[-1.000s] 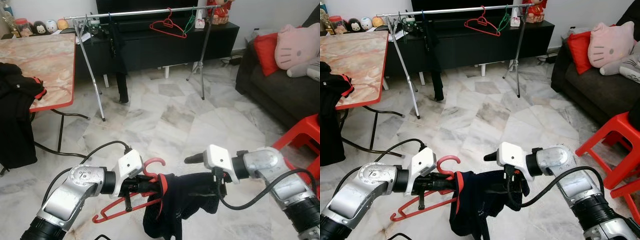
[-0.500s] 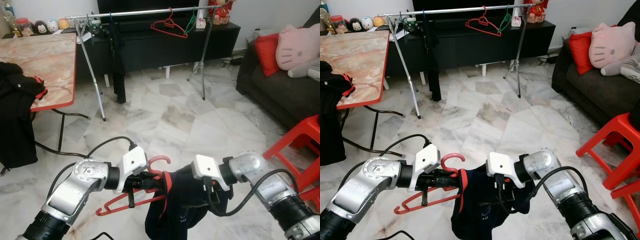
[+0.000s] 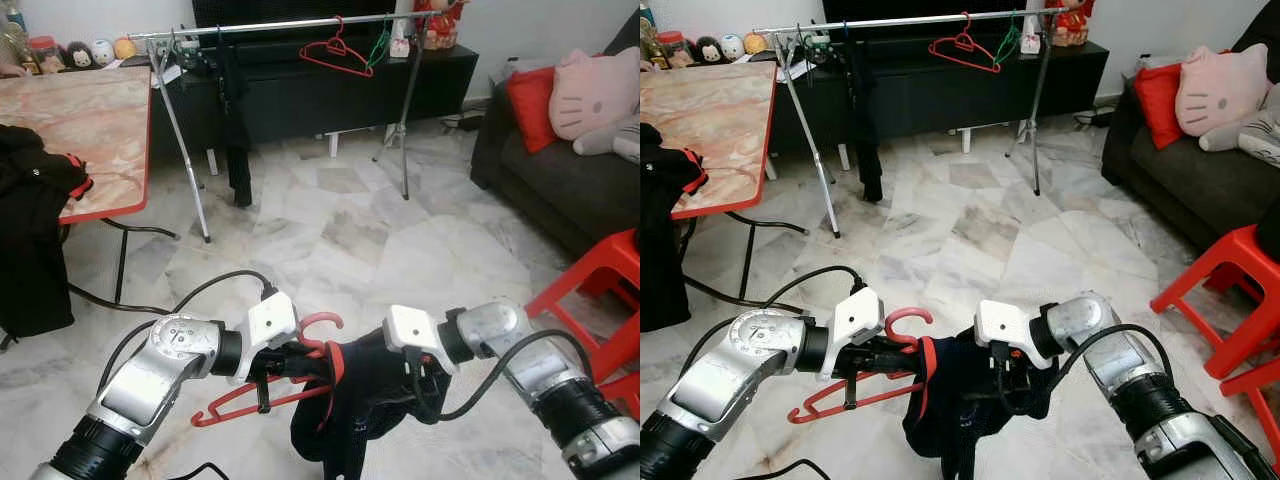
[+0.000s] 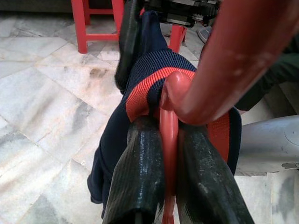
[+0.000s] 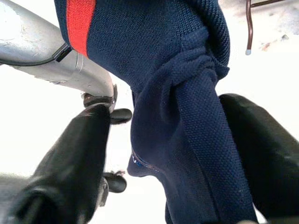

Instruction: Hang hanger

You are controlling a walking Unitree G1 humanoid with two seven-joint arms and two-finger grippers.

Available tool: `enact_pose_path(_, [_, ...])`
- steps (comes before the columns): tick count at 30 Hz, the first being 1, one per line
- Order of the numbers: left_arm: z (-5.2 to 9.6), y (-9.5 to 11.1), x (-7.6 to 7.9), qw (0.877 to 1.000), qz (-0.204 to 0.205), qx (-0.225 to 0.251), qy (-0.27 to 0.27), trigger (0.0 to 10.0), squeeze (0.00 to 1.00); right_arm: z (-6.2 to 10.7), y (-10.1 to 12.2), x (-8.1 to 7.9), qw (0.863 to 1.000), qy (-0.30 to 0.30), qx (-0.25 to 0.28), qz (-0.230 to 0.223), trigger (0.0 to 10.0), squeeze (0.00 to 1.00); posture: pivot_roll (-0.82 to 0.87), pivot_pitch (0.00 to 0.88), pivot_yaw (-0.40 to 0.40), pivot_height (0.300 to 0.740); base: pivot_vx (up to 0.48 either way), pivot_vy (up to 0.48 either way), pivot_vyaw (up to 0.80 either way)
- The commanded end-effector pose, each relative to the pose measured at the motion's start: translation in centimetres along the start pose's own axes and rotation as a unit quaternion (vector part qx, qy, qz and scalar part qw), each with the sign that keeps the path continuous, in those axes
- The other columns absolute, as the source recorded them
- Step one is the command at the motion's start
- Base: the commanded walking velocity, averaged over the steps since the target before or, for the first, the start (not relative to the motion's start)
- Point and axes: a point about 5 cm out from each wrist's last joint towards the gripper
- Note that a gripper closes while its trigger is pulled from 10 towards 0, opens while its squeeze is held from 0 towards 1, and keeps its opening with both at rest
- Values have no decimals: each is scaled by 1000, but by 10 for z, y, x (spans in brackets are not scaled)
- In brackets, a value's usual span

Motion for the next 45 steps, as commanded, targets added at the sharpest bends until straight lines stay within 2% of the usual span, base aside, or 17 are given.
enact_pose_path(1, [-2,12,1,999,-29,11,-18,10000,0,2,5,5,1000,-8,5,14,0,0,25,0,-55,740,0,0,0])
enact_pose_path(45, [-1,13,-1,998,-52,0,-32,10000,0,-3,6,1,1000,14,18,10,0,0,30,0,-47,740,0,0,0])
Point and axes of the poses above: a point about 5 cm out from each wrist's last joint towards the gripper, its own z axis pointing back from the gripper into the wrist, its own y axis along the axis of the wrist's last joint, x = y × z, and after that the axes turned 7 degrees about z, right-handed
